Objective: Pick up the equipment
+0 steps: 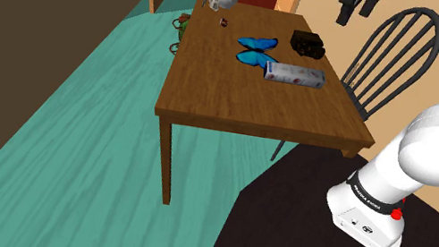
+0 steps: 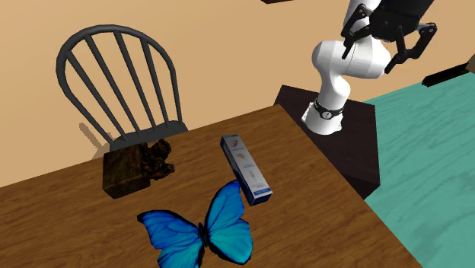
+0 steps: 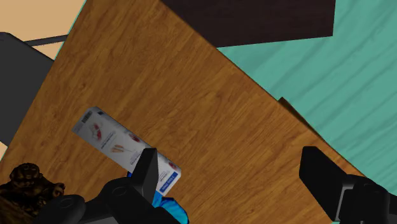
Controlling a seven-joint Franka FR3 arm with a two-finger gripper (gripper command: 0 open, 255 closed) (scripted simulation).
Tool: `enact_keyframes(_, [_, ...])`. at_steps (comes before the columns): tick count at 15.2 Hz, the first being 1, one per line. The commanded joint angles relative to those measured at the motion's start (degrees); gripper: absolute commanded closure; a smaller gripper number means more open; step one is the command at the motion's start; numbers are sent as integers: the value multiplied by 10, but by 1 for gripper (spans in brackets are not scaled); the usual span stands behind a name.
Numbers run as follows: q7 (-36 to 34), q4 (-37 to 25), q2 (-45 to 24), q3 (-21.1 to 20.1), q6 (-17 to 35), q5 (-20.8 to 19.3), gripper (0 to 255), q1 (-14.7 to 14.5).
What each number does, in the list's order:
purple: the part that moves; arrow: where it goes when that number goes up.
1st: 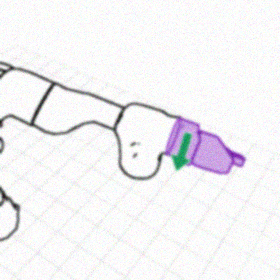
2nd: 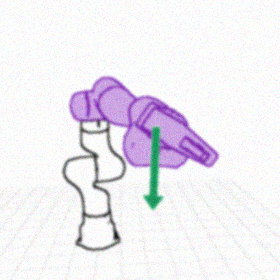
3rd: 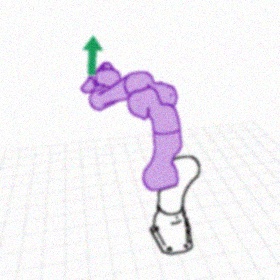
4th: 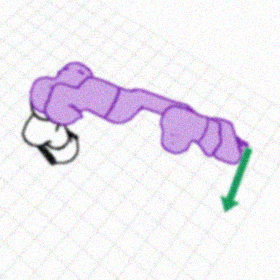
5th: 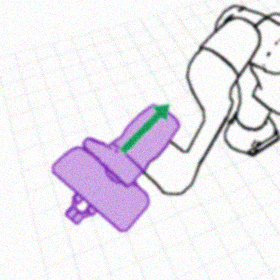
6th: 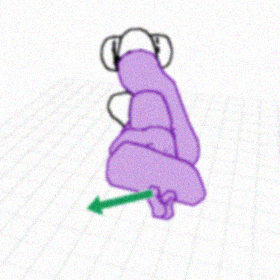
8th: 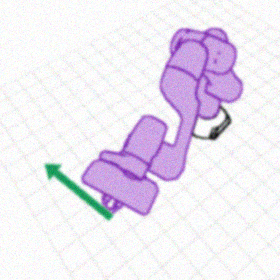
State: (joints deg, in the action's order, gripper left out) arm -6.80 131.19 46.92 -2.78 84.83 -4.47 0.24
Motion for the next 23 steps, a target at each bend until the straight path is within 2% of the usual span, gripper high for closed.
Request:
enact_keyframes(1, [0, 0, 0, 0, 0, 0, 0, 0])
enact_keyframes(7, [105, 98, 10, 62, 110, -58, 0, -6])
enact_keyframes(12, [189, 156, -14, 120, 214, -109, 0, -5])
enact_keyframes(17, [270, 187, -71, 183, 328, -156, 0, -4])
enact_keyframes(23, [369, 188, -182, 261, 473, -193, 0, -15])
